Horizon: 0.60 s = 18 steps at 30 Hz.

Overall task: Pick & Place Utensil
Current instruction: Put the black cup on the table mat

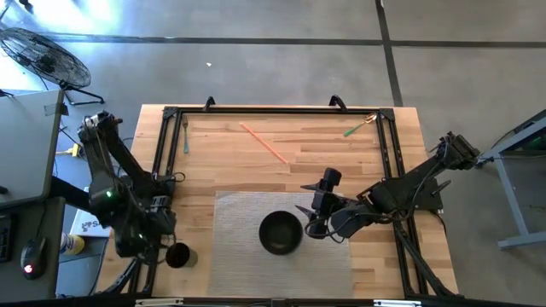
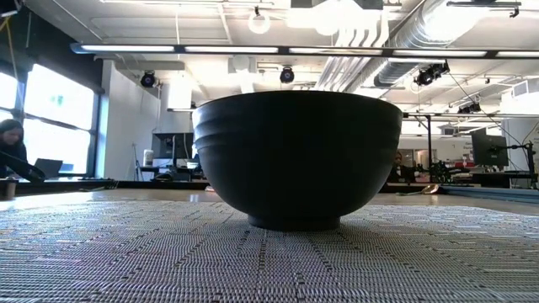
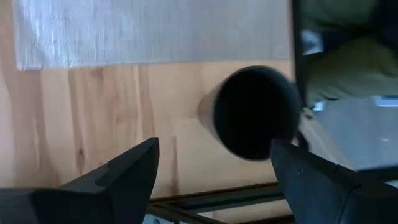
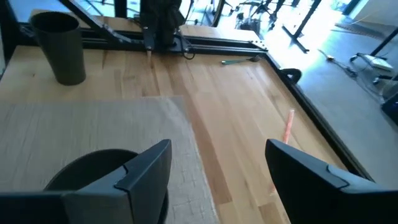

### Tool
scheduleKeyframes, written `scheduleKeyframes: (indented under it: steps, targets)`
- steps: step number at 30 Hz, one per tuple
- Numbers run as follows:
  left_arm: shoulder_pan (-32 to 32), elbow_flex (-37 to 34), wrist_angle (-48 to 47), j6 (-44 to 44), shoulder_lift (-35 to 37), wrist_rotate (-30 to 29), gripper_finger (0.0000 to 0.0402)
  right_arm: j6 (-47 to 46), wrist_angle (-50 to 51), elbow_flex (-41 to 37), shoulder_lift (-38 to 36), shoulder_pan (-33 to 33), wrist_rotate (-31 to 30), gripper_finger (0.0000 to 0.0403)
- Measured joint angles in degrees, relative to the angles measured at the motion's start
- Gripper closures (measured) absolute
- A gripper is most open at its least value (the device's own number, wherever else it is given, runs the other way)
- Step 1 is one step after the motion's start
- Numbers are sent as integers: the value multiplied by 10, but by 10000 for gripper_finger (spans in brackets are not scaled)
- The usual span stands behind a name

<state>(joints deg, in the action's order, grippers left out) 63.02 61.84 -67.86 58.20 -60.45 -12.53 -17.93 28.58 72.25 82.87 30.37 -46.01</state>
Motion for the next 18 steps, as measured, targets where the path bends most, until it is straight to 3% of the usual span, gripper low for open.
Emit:
scheduleKeyframes:
  steps: [8, 13, 18]
  targets:
    - [0, 0, 6, -54, 52, -28, 99, 0, -2, 0, 0, 0, -37, 148]
    - [0, 0, 9, -79, 50, -89, 99, 0, -2, 0, 0, 0, -7, 148]
    - [0, 0, 6, -82, 48, -105, 99, 0, -3, 0, 0, 0, 37, 148]
